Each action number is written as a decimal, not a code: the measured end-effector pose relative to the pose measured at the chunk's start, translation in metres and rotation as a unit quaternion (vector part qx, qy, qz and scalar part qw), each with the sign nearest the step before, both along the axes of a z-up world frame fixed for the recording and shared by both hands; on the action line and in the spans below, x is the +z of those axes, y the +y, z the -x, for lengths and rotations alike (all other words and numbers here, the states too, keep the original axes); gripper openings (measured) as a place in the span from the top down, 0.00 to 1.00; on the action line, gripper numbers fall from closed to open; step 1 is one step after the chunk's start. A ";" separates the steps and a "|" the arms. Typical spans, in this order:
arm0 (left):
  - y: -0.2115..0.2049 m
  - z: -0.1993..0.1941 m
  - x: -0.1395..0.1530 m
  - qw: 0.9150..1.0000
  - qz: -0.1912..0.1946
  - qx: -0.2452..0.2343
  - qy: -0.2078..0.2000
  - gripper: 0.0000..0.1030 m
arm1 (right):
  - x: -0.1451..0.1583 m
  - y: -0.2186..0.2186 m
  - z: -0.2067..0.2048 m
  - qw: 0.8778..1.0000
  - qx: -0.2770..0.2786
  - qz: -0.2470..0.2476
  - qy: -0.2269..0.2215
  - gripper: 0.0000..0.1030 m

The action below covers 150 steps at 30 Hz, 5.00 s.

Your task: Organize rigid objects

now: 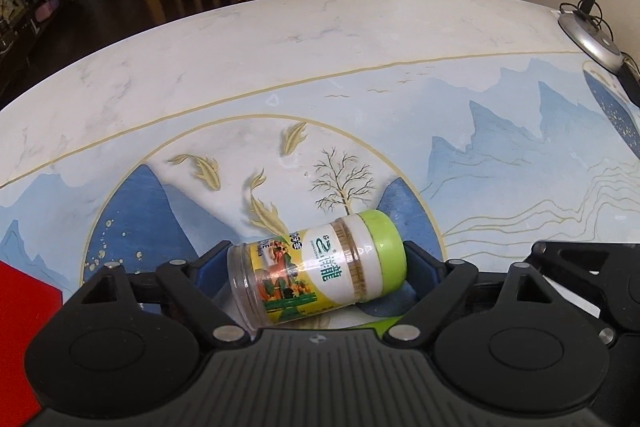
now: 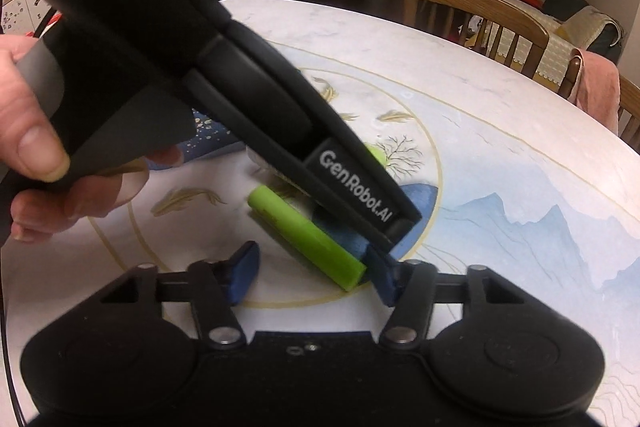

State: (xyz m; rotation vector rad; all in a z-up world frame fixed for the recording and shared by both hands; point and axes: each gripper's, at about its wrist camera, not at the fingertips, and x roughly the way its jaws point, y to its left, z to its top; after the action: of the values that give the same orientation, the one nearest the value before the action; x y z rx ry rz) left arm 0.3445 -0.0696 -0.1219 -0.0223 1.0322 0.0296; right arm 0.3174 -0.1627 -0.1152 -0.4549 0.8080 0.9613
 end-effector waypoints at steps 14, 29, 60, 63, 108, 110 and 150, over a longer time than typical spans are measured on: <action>0.024 0.026 0.016 1.000 0.011 0.024 -0.009 0.13 | 0.011 -0.012 0.027 0.997 -0.060 -0.007 0.039 0.86; 0.061 0.104 0.083 0.998 0.013 0.007 -0.054 0.13 | 0.059 -0.030 0.047 0.985 -0.154 -0.062 0.053 0.86; 0.281 0.227 0.111 0.995 -0.012 0.083 -0.051 0.13 | 0.136 0.178 0.142 0.991 -0.084 -0.108 0.015 0.86; 0.293 0.229 0.096 0.996 -0.013 0.078 -0.036 0.13 | 0.127 0.204 0.138 0.992 -0.084 -0.092 0.019 0.86; 0.308 0.229 0.076 0.998 -0.006 0.051 -0.033 0.13 | 0.096 0.253 0.136 0.995 -0.092 -0.036 0.032 0.64; 0.308 0.235 0.085 0.997 -0.002 0.056 -0.046 0.13 | 0.103 0.245 0.139 0.994 -0.091 -0.046 0.031 0.62; 0.260 0.346 0.138 0.977 -0.024 0.144 -0.152 0.03 | 0.153 0.154 0.208 0.981 -0.090 -0.171 -0.014 0.00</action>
State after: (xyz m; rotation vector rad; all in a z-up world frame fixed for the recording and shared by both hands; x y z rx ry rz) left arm -0.0017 0.1905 0.0164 -0.1286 0.7153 0.3076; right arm 0.1094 -0.0085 0.0374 -0.0949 0.6292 0.8998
